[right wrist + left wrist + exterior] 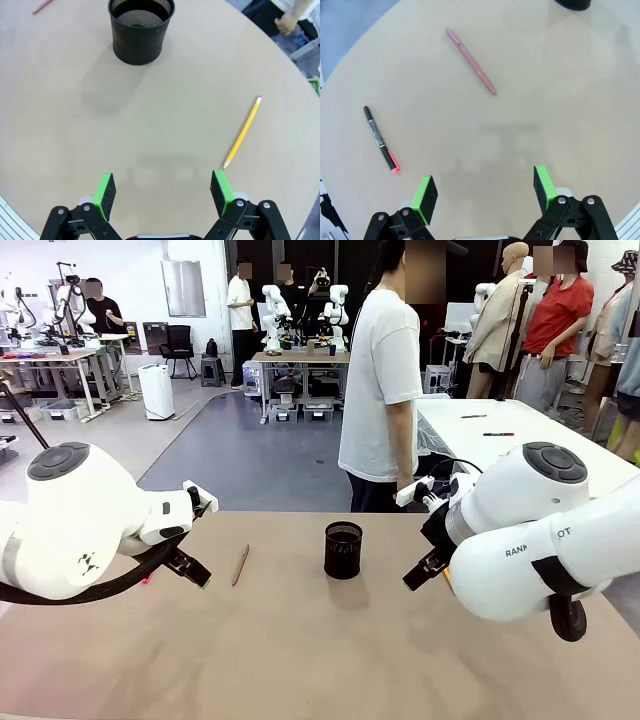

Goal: Place the pens into the pen holder.
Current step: Pick up a writing instrument from the table and place it into the Pen holder.

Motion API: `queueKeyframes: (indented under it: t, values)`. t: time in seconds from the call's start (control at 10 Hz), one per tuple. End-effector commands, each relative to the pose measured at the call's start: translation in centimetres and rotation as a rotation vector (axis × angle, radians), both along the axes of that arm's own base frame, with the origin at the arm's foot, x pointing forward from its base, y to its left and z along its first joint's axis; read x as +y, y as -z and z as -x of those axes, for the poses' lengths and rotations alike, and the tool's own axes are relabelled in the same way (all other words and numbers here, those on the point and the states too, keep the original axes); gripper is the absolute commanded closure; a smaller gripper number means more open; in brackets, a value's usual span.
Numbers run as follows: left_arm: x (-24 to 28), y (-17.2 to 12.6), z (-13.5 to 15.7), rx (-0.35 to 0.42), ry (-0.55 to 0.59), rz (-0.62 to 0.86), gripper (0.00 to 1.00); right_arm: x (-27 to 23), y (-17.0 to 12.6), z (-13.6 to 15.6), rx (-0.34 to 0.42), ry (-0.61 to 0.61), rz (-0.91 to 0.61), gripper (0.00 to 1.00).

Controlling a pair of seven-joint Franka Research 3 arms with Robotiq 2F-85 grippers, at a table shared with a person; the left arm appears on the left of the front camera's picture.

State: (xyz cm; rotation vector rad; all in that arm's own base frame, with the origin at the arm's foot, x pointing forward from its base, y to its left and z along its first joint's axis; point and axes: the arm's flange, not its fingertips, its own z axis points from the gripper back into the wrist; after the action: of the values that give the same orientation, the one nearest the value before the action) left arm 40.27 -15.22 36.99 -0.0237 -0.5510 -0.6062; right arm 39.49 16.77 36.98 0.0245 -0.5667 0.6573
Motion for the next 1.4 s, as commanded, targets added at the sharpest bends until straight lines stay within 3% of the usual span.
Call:
queueKeyframes:
  t: [0.0, 0.3, 0.5, 0.8, 1.1, 1.3]
  values:
    - [0.0, 0.0, 0.0, 0.000, -0.001, 0.000, 0.00, 0.0, 0.0, 0.0, 0.000, 0.000, -0.001, 0.00]
    - [0.0, 0.0, 0.0, 0.000, 0.000, 0.000, 0.00, 0.0, 0.0, 0.0, 0.000, 0.000, 0.000, 0.00]
    - [-0.9, -1.0, 0.8, -0.046, 0.106, -0.015, 0.00, 0.2, -0.8, 0.4, 0.037, -0.071, -0.069, 0.00]
    - [-0.8, -2.0, 3.3, -0.205, 0.250, -0.003, 0.00, 0.2, -3.5, 1.0, 0.040, -0.147, -0.159, 0.00]
    - [0.3, -3.9, 8.4, -0.371, 0.371, -0.020, 0.00, 0.4, -8.9, 0.8, 0.048, -0.215, -0.210, 0.00]
    - [1.0, -4.0, 9.5, -0.311, 0.288, -0.038, 0.00, -0.9, -11.2, 0.6, 0.021, -0.233, -0.242, 0.00]
